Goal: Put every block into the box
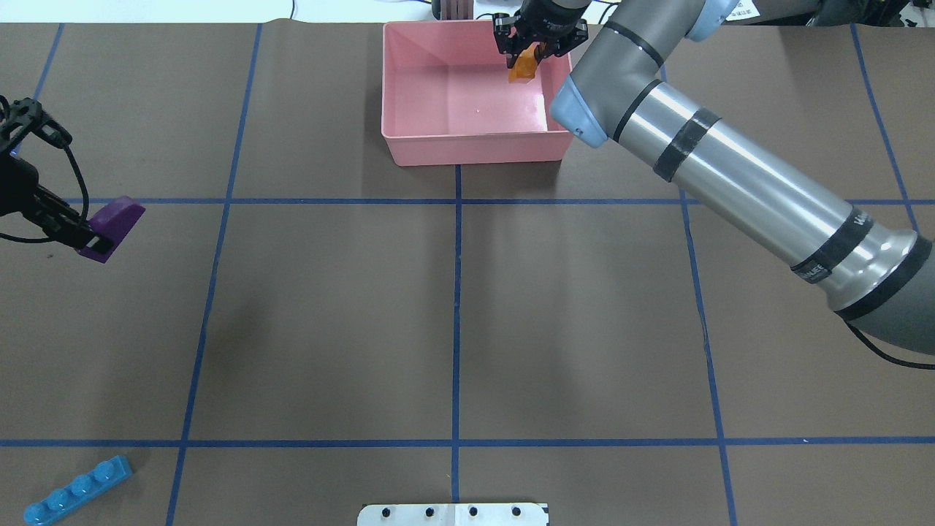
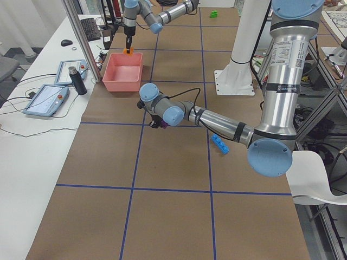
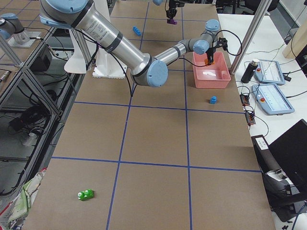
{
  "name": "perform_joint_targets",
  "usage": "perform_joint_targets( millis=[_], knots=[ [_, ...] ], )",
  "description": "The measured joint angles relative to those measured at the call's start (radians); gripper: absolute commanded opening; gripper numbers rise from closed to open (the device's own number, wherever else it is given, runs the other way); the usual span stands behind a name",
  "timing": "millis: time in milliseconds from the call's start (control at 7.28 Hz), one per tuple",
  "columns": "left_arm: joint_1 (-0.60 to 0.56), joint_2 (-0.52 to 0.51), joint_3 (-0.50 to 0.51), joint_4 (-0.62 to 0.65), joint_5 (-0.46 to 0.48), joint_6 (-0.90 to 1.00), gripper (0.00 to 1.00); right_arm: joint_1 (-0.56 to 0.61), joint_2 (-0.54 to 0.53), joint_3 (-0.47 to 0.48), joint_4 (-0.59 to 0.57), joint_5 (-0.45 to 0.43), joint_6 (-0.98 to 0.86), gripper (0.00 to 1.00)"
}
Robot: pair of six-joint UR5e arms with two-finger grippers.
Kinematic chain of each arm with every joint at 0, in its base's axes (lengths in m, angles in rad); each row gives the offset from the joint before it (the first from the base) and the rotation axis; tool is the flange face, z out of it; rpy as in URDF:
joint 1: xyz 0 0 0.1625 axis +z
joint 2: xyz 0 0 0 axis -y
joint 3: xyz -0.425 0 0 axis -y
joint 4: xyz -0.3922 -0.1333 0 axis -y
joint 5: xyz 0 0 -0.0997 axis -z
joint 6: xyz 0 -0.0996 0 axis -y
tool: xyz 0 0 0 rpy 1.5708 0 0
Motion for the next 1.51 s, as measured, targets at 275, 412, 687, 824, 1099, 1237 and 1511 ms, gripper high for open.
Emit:
perform_joint_targets(
  millis=[275, 412, 687, 824, 1099, 1237, 1511],
  knots=[
    [-0.017, -0.080, -0.015, 0.018, -0.004, -0.143, 0.00, -0.017, 0.005, -0.082, 0.075, -0.025, -0.001, 1.00],
    [-0.021, -0.135, -0.018, 0.022, -0.006, -0.247, 0.00, -0.009, 0.007, -0.087, 0.085, -0.024, 0.002, 1.00],
    [-0.025, -0.280, -0.004, 0.023, -0.006, -0.502, 0.00, 0.071, -0.007, -0.037, 0.043, 0.068, -0.014, 1.00],
    [-0.025, -0.363, 0.031, 0.019, -0.004, -0.620, 0.00, 0.119, -0.034, 0.002, 0.014, 0.119, -0.052, 1.00],
    [-0.017, -0.577, 0.194, 0.006, 0.012, -0.787, 0.00, 0.160, -0.114, 0.049, -0.007, 0.119, -0.217, 1.00],
    [0.001, -0.681, 0.297, -0.013, 0.047, -0.830, 0.00, 0.160, -0.139, 0.048, -0.007, 0.083, -0.275, 1.00],
    [0.091, -0.852, 0.526, -0.166, 0.210, -0.959, 0.00, 0.143, -0.153, 0.014, 0.003, -0.002, -0.307, 1.00]
  ],
)
